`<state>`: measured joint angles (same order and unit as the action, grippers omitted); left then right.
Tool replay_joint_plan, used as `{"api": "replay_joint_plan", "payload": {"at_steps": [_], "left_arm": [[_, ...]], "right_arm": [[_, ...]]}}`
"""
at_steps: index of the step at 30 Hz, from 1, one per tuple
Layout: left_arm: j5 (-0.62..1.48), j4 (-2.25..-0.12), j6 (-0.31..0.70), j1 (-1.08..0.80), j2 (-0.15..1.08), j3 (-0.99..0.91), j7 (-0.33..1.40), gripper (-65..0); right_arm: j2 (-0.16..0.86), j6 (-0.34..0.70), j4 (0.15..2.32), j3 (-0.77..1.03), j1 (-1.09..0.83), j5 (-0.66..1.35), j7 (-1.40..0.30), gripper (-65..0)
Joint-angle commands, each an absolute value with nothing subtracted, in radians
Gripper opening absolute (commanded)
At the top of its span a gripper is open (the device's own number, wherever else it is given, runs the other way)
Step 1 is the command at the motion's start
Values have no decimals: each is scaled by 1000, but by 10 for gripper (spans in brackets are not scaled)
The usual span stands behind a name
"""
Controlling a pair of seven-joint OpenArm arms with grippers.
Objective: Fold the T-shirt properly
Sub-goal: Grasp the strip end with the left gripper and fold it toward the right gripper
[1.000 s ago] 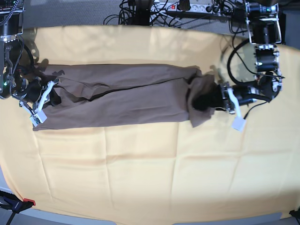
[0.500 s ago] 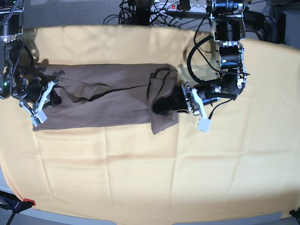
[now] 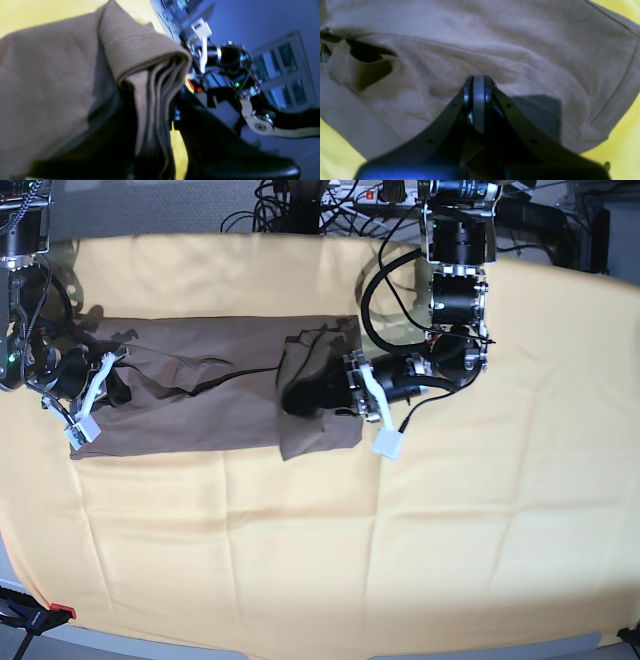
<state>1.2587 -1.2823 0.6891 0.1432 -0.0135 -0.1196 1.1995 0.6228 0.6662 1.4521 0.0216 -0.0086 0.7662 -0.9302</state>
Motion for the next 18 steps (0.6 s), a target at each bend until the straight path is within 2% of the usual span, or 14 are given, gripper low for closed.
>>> {"api": "replay_joint_plan", "payload": {"at_steps": [1, 3, 5, 13, 18], "left_arm": [[1290, -1299, 698, 162, -20, -104, 1181, -488], [1290, -1299, 698, 162, -20, -72, 1180, -385], [1290, -1299, 698, 162, -20, -57, 1171, -330], [1234, -1299, 698, 162, -20, -57, 1024, -326], [1293, -1299, 698, 161, -23, -58, 1097, -327]], "right_arm": [[632, 665, 1453, 20, -3, 754, -938, -650], [632, 665, 1453, 20, -3, 754, -938, -650], [632, 665, 1453, 20, -3, 754, -938, -650], [632, 665, 1453, 20, -3, 754, -939, -650], [632, 665, 1453, 20, -2, 754, -939, -650]]}}
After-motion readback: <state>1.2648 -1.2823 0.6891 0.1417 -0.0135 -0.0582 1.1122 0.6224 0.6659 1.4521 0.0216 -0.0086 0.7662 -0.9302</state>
